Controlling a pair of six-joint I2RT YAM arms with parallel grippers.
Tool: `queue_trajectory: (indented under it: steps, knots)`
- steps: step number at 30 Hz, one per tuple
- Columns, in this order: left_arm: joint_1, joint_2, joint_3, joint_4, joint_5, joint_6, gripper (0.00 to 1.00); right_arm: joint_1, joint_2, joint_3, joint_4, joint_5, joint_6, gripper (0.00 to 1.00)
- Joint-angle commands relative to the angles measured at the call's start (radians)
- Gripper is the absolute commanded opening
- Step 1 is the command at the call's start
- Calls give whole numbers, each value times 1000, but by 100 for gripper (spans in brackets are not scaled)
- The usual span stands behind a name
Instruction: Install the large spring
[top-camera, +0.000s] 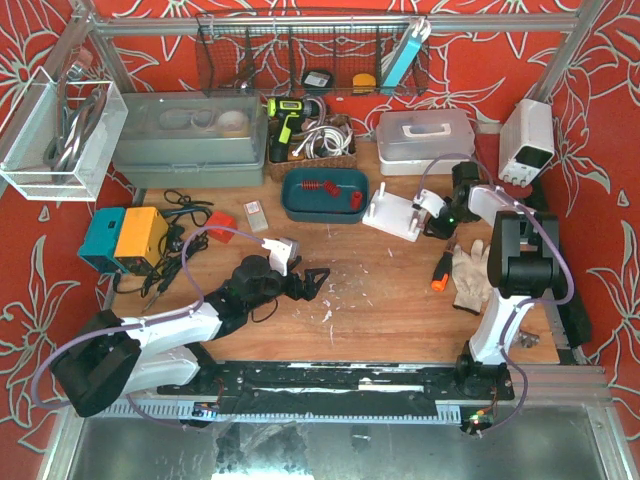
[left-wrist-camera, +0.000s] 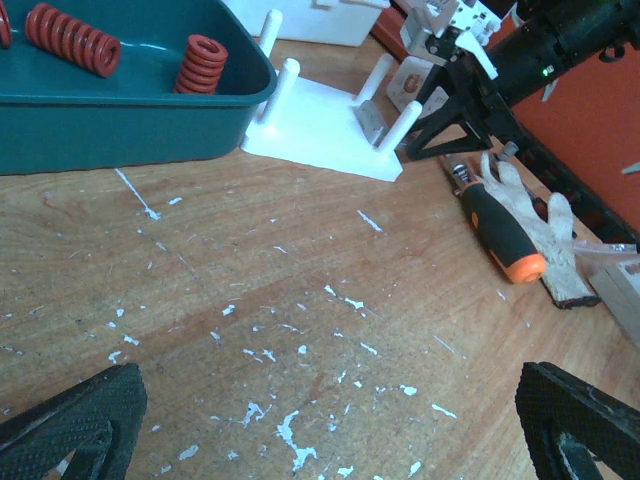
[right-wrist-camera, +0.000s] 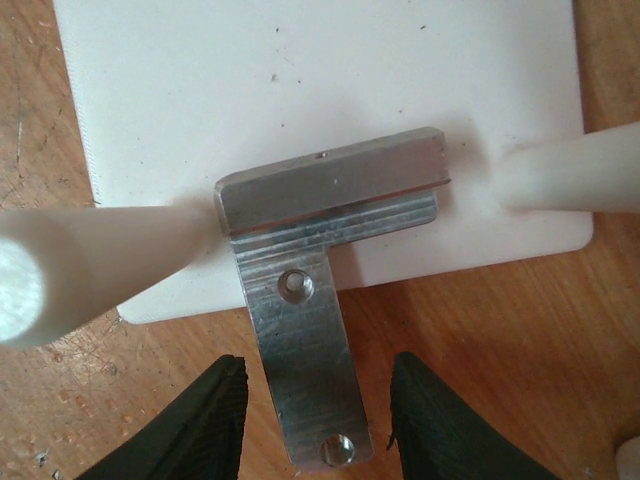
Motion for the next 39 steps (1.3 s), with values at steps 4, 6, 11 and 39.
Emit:
queue_trajectory:
  steps: [4, 6, 11, 39]
  knots:
    - [-7, -11, -5, 28, -12, 6, 100, -6, 39, 36, -18, -11, -24, 42]
    - [-7, -6, -3, 30, -8, 6, 100, -7, 39, 34, -24, -12, -27, 41]
    - [-7, -1, 1, 29, -5, 4, 100, -7, 46, 38, -27, -12, -29, 38]
    - [-7, -46, -12, 9, -51, 6, 100, 16, -352, -172, 18, 110, 455, 0]
